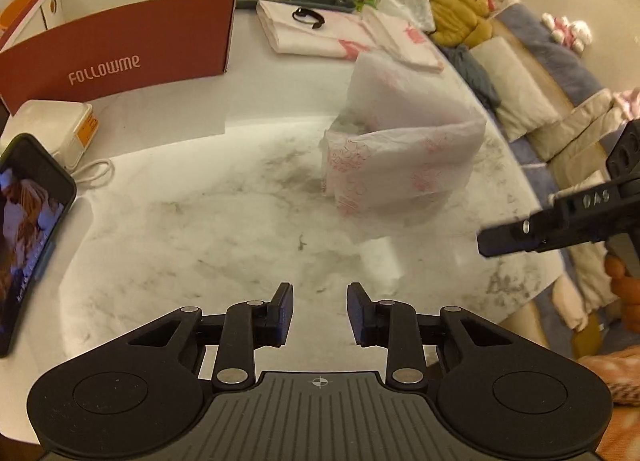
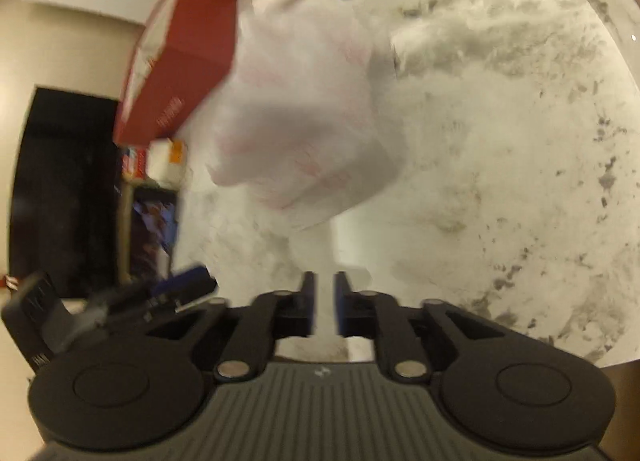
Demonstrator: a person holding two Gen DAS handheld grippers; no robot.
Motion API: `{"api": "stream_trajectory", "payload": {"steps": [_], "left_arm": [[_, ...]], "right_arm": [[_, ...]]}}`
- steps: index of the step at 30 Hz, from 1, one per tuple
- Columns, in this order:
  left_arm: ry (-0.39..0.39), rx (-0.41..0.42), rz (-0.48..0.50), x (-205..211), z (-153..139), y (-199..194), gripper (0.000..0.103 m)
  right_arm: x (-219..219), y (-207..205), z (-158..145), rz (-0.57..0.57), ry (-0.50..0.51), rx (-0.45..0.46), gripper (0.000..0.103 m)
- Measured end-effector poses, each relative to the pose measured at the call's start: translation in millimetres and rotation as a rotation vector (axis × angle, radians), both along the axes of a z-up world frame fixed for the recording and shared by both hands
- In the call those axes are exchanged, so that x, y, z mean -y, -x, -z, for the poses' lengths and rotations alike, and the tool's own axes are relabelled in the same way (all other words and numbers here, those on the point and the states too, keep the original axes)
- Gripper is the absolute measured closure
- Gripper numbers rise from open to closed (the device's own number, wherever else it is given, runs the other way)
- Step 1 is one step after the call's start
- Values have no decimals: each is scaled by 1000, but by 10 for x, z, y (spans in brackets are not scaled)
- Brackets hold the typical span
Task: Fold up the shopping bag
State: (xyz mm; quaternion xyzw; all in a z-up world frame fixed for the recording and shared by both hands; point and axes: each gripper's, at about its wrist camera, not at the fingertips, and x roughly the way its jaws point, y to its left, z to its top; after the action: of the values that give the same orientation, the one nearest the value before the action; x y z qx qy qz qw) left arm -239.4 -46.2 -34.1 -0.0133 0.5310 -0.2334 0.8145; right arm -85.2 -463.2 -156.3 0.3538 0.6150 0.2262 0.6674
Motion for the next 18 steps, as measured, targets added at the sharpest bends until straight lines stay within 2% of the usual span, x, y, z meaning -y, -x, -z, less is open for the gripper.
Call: {"api": "stream_trajectory", "payload": {"steps": [2, 4, 6, 8, 10, 12, 13, 14, 18], "left_arm": [[-5, 45, 8, 52, -86, -27, 71], [-21, 98, 21, 150, -177, -88, 69], [-44, 161, 42, 311, -263, -203, 69], [-63, 231, 94, 484, -323, -290, 68], [-85, 310, 196, 702, -375, -328, 68], [-146, 381, 346, 938, -368, -328, 59], [-191, 411, 432, 1052, -337, -324, 46], [-197, 400, 468, 1111, -301, -346, 33], [-26, 162, 362, 1071, -128, -560, 31]], "right_arm": [[81, -37, -60, 78, 39, 72, 17], [177, -65, -61, 135, 59, 90, 17], [289, -96, 13, 203, 15, 62, 18], [378, -133, 117, 263, -36, 28, 18], [427, -123, 159, 281, -34, 9, 18], [450, -107, 145, 275, -15, 1, 18], [461, -90, 135, 274, -18, 2, 18], [471, -70, 129, 274, -23, 4, 18], [525, 30, 117, 286, -33, 5, 18]]}}
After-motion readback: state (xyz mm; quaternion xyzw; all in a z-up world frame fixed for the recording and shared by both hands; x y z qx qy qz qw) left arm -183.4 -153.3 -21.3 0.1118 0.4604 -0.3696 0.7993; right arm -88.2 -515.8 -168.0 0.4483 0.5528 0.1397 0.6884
